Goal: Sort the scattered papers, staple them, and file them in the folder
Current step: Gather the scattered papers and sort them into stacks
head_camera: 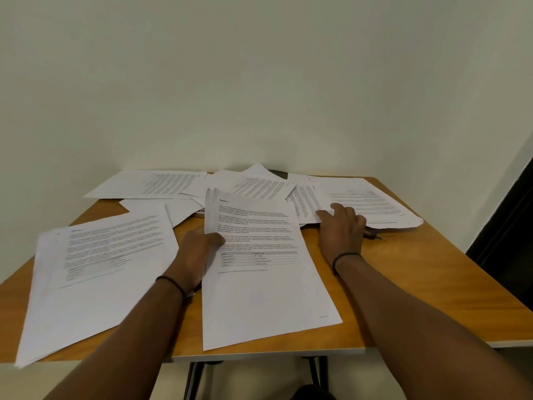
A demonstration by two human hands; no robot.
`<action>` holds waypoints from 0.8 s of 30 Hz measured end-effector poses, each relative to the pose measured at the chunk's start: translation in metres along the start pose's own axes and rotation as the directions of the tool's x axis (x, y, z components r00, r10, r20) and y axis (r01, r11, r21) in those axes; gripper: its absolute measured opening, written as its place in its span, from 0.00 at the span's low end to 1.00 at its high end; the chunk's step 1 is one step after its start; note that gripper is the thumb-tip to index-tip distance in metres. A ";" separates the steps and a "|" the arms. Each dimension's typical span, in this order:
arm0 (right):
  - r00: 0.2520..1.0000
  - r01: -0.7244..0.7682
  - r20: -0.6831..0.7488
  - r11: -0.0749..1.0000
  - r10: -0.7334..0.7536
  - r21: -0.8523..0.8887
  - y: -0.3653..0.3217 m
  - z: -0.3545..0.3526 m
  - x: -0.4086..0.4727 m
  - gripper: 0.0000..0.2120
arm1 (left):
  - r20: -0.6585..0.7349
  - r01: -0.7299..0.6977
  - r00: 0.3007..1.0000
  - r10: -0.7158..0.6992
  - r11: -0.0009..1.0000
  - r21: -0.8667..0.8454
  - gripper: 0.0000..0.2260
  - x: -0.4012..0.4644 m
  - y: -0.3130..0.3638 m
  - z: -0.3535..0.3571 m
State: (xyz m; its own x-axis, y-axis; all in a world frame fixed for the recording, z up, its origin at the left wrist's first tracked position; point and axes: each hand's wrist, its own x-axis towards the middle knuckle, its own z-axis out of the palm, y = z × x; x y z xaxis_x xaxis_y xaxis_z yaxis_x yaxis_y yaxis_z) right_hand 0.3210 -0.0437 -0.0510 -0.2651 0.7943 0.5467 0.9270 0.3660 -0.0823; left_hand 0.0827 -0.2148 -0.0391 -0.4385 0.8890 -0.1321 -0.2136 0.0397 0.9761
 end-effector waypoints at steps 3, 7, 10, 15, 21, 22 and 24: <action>1.000 -0.009 0.012 0.998 0.010 -0.064 -0.004 0.000 0.003 0.13 | -0.039 -0.001 0.999 0.001 1.000 0.018 0.14 0.002 -0.003 0.000; 0.999 0.000 -0.044 0.995 -0.004 -0.098 -0.010 -0.008 0.003 0.08 | -0.057 -0.008 0.998 0.009 1.000 0.021 0.13 0.004 -0.004 -0.003; 0.992 -0.093 -0.060 0.971 0.109 0.218 -0.011 -0.016 0.004 0.12 | -0.062 0.000 0.998 0.000 1.000 0.001 0.14 0.007 -0.005 -0.006; 0.962 -0.230 0.024 0.756 0.273 0.613 -0.034 -0.039 0.021 0.16 | -0.069 0.003 0.998 -0.002 1.000 0.016 0.13 0.010 -0.007 -0.009; 0.912 -0.106 -0.177 0.630 0.370 0.770 -0.044 -0.079 0.037 0.09 | -0.053 -0.012 0.999 0.012 1.000 -0.007 0.15 0.007 -0.008 0.000; 0.918 -0.047 -0.221 0.644 0.330 0.764 -0.045 -0.086 0.038 0.11 | -0.057 -0.011 0.998 0.010 1.000 -0.014 0.15 0.007 -0.008 0.000; 0.926 0.068 -0.299 0.681 0.228 0.729 -0.052 -0.104 0.039 0.18 | -0.065 -0.011 0.998 0.010 1.000 -0.016 0.15 0.005 -0.006 0.001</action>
State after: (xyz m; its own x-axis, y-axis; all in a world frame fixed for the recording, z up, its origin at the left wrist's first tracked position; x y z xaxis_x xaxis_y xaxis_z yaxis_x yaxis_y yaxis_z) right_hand 0.2903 -0.0820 0.0610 0.0452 0.6741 0.7373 0.4201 0.6568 -0.6262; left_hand 0.0822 -0.2099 -0.0458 -0.4963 0.8579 -0.1332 -0.2226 0.0226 0.9747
